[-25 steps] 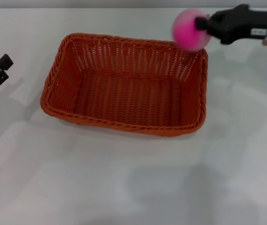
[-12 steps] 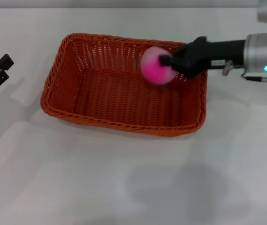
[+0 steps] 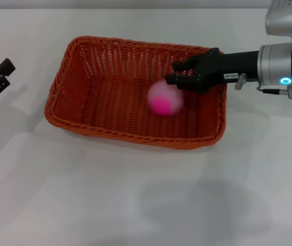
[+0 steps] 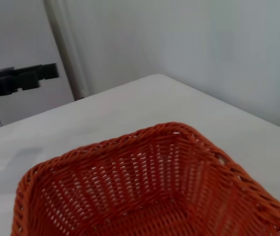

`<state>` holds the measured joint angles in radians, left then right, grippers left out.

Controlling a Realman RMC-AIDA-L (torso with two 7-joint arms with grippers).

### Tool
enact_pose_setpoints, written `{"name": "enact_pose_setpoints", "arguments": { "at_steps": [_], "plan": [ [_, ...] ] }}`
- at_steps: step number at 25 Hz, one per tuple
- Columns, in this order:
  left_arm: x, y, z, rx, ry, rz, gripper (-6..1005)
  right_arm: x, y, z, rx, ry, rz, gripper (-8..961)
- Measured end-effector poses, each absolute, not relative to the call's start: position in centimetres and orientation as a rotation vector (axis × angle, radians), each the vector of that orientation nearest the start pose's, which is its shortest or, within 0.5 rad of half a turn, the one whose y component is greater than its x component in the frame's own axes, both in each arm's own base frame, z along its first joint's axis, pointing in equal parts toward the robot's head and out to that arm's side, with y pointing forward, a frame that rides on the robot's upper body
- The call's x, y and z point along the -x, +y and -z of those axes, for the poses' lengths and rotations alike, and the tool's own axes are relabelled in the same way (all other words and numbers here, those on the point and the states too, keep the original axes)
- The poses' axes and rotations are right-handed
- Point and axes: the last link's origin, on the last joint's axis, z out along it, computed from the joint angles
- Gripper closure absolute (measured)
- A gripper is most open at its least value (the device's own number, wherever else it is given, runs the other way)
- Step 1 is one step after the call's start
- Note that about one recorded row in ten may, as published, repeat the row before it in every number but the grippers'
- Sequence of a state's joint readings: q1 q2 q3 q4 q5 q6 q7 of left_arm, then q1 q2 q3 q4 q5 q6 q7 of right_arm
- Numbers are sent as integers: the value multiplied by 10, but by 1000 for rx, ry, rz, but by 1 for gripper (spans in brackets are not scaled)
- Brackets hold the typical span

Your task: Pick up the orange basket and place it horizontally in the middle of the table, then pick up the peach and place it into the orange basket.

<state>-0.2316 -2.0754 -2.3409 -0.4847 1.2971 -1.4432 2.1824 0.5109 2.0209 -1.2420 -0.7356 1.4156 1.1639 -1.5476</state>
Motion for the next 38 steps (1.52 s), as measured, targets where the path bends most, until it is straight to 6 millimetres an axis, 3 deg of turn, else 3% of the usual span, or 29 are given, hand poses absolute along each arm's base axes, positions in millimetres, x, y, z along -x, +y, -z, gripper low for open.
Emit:
{"name": "enact_pose_setpoints", "arguments": {
  "at_steps": [8,12,15,16,18,25,27,31,38],
  "plan": [
    [330,277,-27,2052,-594,977,264,-250,363,16,2632,718,-509,419],
    [332,277,-30,2042,-592,976,264,-260,358,-15,2543,719,-591,325],
    [335,277,-35,2012,-593,968,264,-278,353,-44,2426,727,-643,228],
    [340,275,-42,1979,-579,956,264,-292,347,-62,2347,719,-662,190],
    [341,275,-44,1964,-570,949,265,-302,343,-72,2299,714,-674,116],
    [359,268,-67,1820,-541,902,265,-360,298,-106,1980,679,-786,123],
    [363,265,-72,1773,-532,897,265,-379,278,-108,1870,658,-799,123],
    [369,261,-80,1661,-517,905,265,-394,260,-102,1772,640,-785,122],
    [372,260,-83,1621,-504,892,266,-405,237,-78,1636,583,-749,124]
  ]
}}
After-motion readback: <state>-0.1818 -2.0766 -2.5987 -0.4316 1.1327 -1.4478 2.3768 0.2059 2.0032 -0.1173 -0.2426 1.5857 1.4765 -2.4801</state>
